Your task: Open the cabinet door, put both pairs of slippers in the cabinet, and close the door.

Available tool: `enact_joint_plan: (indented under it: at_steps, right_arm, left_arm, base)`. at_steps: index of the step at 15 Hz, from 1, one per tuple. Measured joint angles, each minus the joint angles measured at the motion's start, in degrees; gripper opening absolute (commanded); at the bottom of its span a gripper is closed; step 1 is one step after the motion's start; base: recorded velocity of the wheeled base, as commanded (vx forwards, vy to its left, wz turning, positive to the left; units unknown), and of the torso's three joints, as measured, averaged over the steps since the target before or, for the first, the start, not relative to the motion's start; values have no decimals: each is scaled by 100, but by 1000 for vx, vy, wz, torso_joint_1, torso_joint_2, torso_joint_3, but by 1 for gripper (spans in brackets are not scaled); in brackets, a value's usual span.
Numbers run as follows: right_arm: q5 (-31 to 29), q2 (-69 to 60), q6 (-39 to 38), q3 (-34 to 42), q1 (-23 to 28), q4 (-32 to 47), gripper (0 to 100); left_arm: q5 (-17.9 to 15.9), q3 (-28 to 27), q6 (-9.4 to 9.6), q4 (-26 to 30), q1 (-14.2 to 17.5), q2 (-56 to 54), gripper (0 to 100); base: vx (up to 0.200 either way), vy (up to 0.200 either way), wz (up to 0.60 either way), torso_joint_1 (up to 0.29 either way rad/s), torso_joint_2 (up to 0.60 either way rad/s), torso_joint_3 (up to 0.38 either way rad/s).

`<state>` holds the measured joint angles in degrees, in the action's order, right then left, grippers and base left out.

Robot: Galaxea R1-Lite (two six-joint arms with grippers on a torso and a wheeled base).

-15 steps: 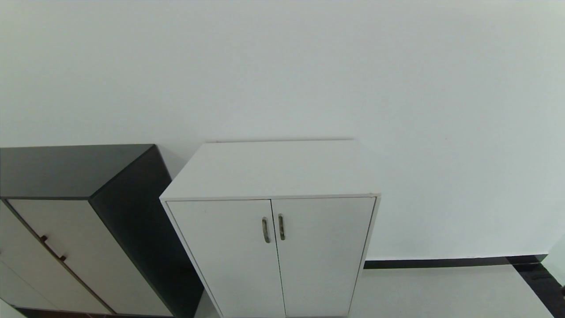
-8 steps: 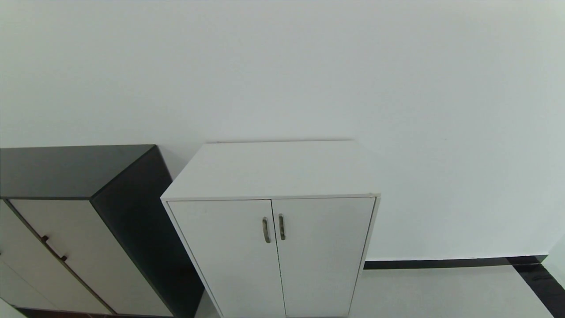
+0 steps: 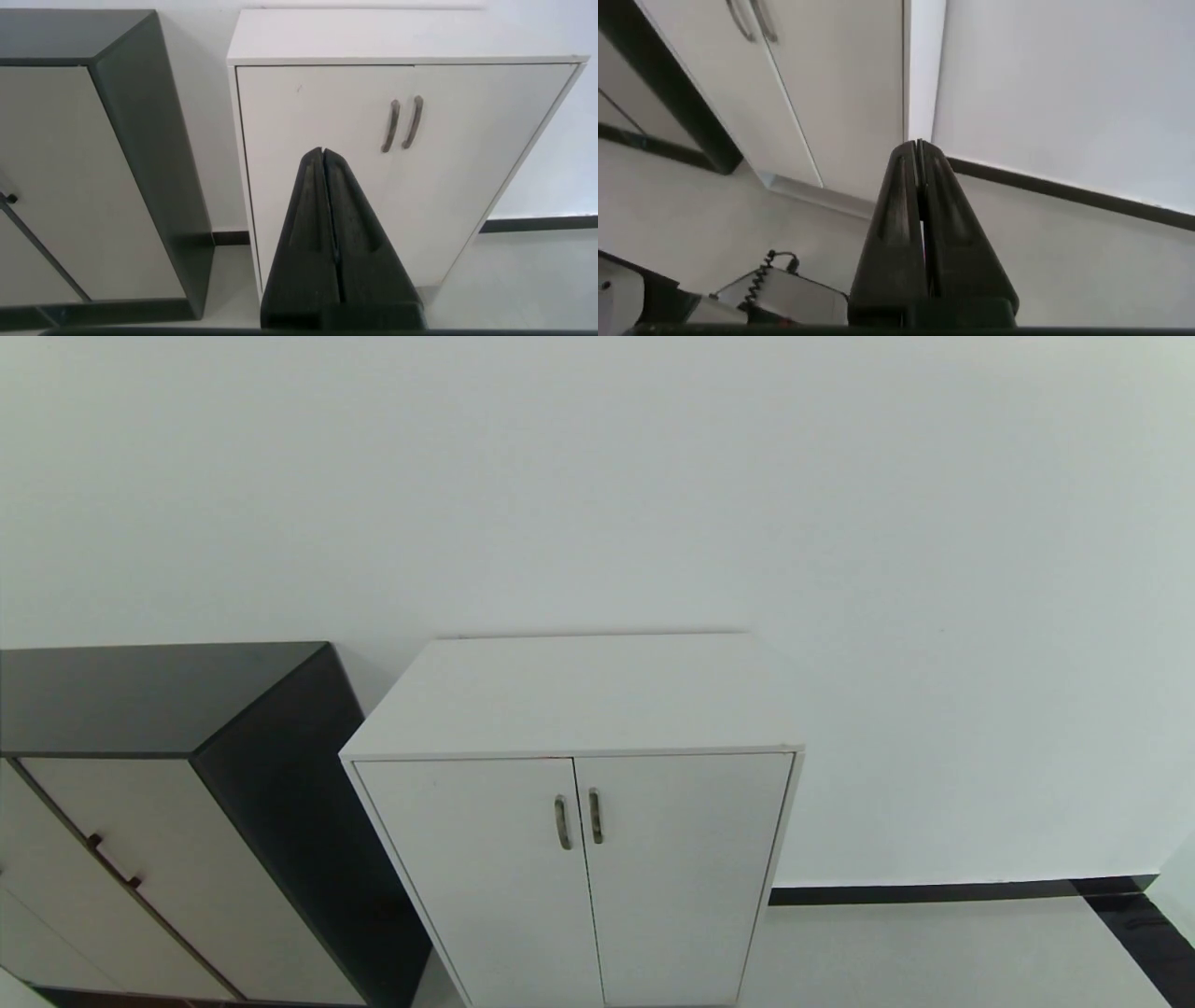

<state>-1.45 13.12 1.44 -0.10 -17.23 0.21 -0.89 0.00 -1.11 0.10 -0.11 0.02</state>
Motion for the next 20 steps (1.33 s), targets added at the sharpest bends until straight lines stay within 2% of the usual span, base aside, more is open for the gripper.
enact_joint_plan:
  at_steps: [3, 6, 20]
  right_arm:
    - [-10, -343, 52, 0, 1025, -2, 0]
    - [1, -962, 37, 0, 1556, -5, 0]
    - [-5, -1321, -346, 10, 1715, -28, 0]
  left_arm:
    - [-4, 0, 10, 0, 1, 0, 0]
    - [-1, 0, 21, 0, 4, 0, 0]
    - [0, 0, 45, -7, 1, 0, 0]
  base:
    - [0, 0, 0, 0, 0, 0]
    - [0, 0, 0, 0, 0, 0]
    - [0, 0, 0, 0, 0, 0]
